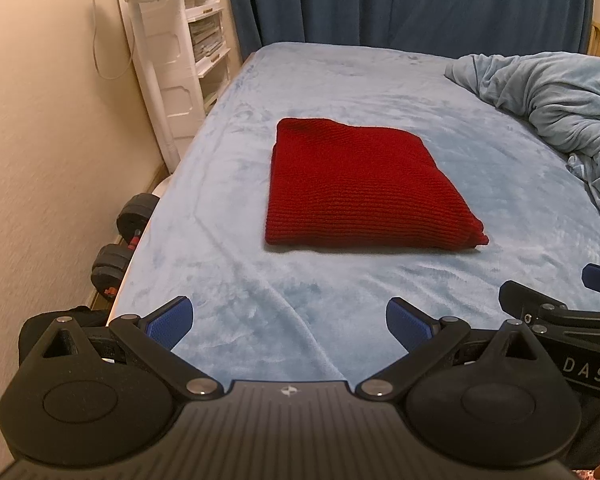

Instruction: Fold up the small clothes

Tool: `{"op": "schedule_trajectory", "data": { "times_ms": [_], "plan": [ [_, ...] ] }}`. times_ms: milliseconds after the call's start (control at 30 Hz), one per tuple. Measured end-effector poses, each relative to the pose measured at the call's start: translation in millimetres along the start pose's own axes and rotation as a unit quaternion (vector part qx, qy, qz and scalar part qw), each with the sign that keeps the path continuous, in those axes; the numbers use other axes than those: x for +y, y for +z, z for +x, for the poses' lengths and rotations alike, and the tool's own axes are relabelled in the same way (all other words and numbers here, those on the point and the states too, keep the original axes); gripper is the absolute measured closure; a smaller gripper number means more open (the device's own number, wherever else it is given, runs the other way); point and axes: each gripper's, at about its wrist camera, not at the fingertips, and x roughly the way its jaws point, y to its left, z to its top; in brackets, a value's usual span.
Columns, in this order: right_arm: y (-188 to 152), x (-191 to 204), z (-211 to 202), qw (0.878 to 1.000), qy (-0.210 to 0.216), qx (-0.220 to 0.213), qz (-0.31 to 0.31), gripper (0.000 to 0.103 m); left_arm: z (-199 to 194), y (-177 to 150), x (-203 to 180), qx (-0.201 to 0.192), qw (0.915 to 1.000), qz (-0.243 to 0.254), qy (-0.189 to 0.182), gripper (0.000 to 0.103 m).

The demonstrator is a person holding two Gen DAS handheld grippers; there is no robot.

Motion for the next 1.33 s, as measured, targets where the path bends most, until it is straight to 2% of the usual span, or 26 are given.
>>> {"op": "schedule_trajectory", "data": {
  "times_ms": [1133,1333],
  "plan": [
    [-1.9,1.7,0.0,1.0,0.002,0.002,-0.001,0.008,2.1,-1.9,-0.2,0.005,1.0,0.002,0.007,0.0],
    [-6.0,2.7,2.3,1.0,0.006,0.005,-0.007,0.008,3.1,-2.4,-5.4,0.001,0.9998,0.015,0.014,0.0]
  ]
}}
